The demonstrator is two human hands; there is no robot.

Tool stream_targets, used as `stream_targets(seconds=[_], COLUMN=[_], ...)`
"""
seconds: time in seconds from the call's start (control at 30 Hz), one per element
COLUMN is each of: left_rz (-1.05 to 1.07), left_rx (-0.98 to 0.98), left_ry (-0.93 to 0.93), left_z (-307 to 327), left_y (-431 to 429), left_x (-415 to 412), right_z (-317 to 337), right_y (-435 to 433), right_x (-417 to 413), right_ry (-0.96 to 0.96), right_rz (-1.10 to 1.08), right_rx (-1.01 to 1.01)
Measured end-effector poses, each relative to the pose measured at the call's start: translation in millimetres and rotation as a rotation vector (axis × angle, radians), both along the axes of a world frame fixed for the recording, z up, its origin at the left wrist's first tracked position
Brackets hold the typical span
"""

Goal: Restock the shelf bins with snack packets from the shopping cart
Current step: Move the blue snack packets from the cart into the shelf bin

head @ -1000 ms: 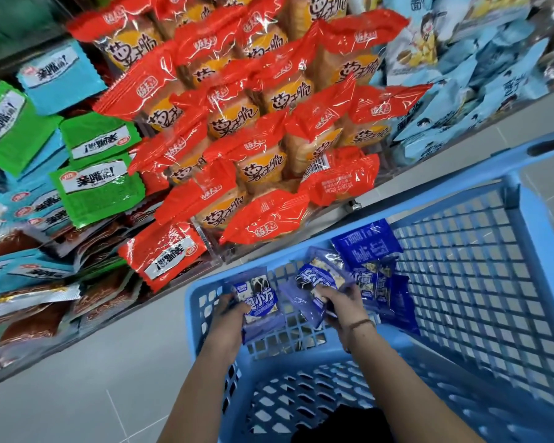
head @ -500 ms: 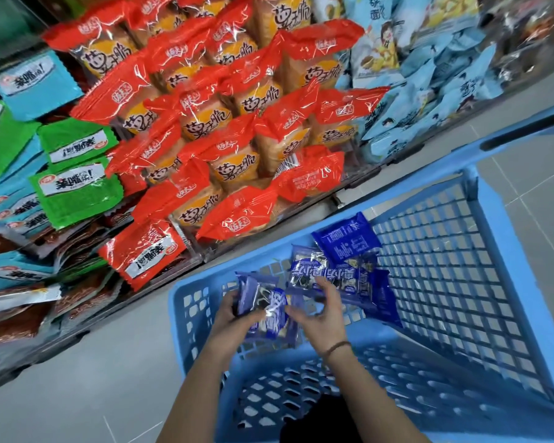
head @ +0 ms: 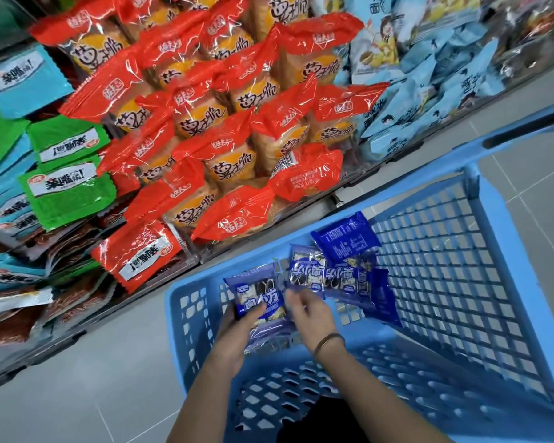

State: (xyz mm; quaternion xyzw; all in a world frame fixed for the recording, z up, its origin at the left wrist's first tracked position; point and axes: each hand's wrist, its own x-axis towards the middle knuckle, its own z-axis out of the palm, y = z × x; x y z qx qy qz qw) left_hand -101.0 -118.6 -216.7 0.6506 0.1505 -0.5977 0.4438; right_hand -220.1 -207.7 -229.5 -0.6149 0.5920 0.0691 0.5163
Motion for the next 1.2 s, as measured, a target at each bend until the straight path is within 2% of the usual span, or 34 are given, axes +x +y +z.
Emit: stream_targets(seconds=[0.07,0.13,0.17,0.23,0.4,0.57,0.67,0.8,0.93,1.03,1.2], left_rz=[0.030,0.037,0.039,0.059,0.076,0.107,0.111,0.120,0.101,0.097,0.105], left_rx=[-0.002,-0.003,-0.003,0.002,0.033,0.033,0.043,0.048,0.054,0.052,0.062], left_ry=[0.010,-0.001,-0.008,-0.030,-0.047,-0.023,-0.033,-0.050,-0.050,-0.037,-0.038], left_z=[-2.8,-5.8,-8.2,-11.3,-16.0,-12.7,-10.7,-11.7,-10.7,-10.2,-7.2], left_y=[4.1,9.4,12.6,18.4,21.2,21.2,22.0,23.1,24.3,22.8,22.0], left_x=[10.1,17.6,20.1,22.1,15.4,12.1,10.9,9.2,8.9,9.7,8.5], right_z=[-16.6,-36.9,-46.6,-61.5,-66.5,-56.8,-51.3,-43.9,-40.0,-37.0,-24.4], right_y=[-18.1,-34.4,-38.7,-41.4,-38.7,-51.9,-53.9,-51.2,-53.4,-51.7,-35.3], right_x=[-0.4,2.4,5.6,14.0,27.7,36.2,31.9,22.9,14.1,6.3,-4.9], right_ry=[0.048,0.044,0.001,-0.065,-0.180,-0.027,-0.121,-0.250,-0.321,-0.364,-0.286], right_rz=[-0.466,-0.919,-1.062,-1.221,-1.315,-1.170,-1.152,-1.338,-1.321,-1.409,-1.485], right_rx=[0.145,0.459,0.580,0.637,0.670,0.624,0.576,0.606,0.618,0.614,0.540])
